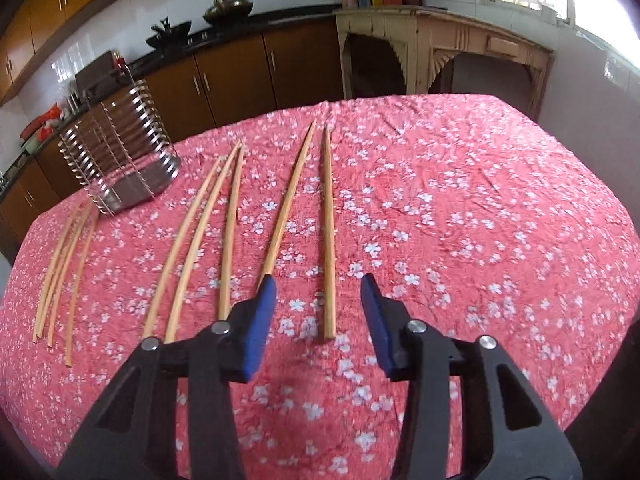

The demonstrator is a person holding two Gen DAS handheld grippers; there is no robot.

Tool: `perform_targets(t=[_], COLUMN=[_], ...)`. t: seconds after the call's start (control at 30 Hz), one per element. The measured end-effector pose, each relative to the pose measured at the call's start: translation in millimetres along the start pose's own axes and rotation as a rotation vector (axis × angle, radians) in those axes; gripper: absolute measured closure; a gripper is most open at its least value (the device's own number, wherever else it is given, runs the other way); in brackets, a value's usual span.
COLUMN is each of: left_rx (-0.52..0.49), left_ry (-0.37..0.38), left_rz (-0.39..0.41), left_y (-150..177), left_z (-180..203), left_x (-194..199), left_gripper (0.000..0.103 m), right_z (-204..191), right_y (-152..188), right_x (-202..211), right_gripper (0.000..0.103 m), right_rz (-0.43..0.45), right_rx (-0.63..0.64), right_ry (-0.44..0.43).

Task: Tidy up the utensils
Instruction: 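Close the right gripper on a wooden chopstick while the left gripper grasps another chopstick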

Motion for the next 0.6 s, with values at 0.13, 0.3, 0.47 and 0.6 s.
perform_targets(t=[0.13, 0.3, 0.47, 0.6], left_rx=[-0.013, -0.024, -0.022, -0.046], left_ry=[-0.015, 0.011, 0.045, 0.033], left_rz=[-0.073, -0.156, -0.21, -0.22], left_y=[-1.3, 4.7, 10.3, 9.4], left_z=[-10.8, -13.5, -7.6, -2.1], left_x=[-17.8, -36.6, -51.4, -57.3], left_gripper=[0.016, 0.033, 0.052, 0.055], right_z=[-7.1, -4.2, -4.3, -6.5], right_y=[-2.2, -4.1, -5.0, -2.8], right_x=[-19.0, -28.3, -30.6, -28.1], right_gripper=[0.067, 0.095, 0.095, 0.095], right_rz=[-0.057, -0.07, -0.063, -0.058], right_rx=[0.031, 0.014, 0.007, 0.015], right_ry=[0.042, 0.051, 0.06, 0.061])
Point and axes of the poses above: each gripper's, at about its wrist camera, not at the fingertips, and x roughly against the way its jaws point, z to its right, y to its underside, the point moved 1 cm from there along -x, roughly the way its jaws point, and after that the axes turned 10 degrees about y, right-handed, at the moved point
